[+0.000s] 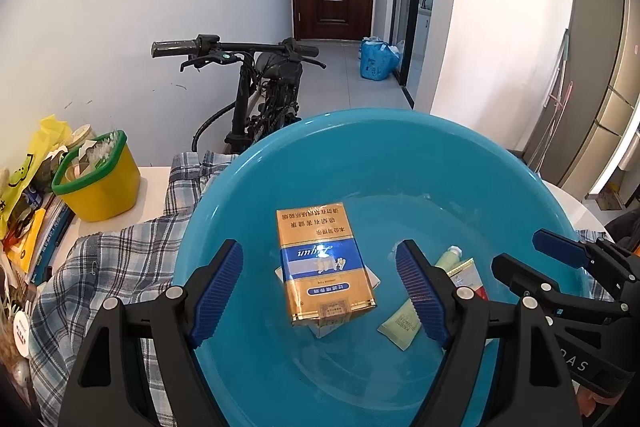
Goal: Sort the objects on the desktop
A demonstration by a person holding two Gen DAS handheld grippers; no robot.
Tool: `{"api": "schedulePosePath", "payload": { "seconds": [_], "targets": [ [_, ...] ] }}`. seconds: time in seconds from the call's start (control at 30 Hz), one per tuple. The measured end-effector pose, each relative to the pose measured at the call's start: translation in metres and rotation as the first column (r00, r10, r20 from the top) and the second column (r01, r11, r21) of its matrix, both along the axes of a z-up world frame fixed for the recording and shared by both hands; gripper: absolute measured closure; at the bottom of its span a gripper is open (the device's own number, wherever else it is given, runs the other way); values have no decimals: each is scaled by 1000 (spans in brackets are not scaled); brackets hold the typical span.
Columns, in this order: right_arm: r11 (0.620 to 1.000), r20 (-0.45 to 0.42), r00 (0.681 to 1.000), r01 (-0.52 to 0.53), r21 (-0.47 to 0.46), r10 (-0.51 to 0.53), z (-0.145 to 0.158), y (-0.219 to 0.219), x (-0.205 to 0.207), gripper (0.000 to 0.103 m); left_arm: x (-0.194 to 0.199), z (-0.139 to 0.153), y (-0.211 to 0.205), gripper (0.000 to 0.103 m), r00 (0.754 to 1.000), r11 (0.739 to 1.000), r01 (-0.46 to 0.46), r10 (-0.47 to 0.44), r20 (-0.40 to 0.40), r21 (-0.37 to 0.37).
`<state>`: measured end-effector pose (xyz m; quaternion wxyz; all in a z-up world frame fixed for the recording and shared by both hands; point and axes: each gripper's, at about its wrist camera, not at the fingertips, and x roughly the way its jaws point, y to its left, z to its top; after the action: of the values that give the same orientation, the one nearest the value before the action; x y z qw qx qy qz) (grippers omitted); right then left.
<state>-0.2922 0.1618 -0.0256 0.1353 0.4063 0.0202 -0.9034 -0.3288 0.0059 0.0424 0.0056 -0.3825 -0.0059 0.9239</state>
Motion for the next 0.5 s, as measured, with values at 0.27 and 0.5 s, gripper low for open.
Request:
{"api": "schedulePosePath", "payload": {
  "seconds": [0.27,0.5],
  "targets": [
    [999,-55,998,20,-47,-22,20,12,6,47,19,25,7,22,993,998,-6,0,-115,-58],
    [995,-164,985,36,-97,-52,55,26,27,47,66,73,1,22,915,999,33,-33,-402,-7]
  ]
}}
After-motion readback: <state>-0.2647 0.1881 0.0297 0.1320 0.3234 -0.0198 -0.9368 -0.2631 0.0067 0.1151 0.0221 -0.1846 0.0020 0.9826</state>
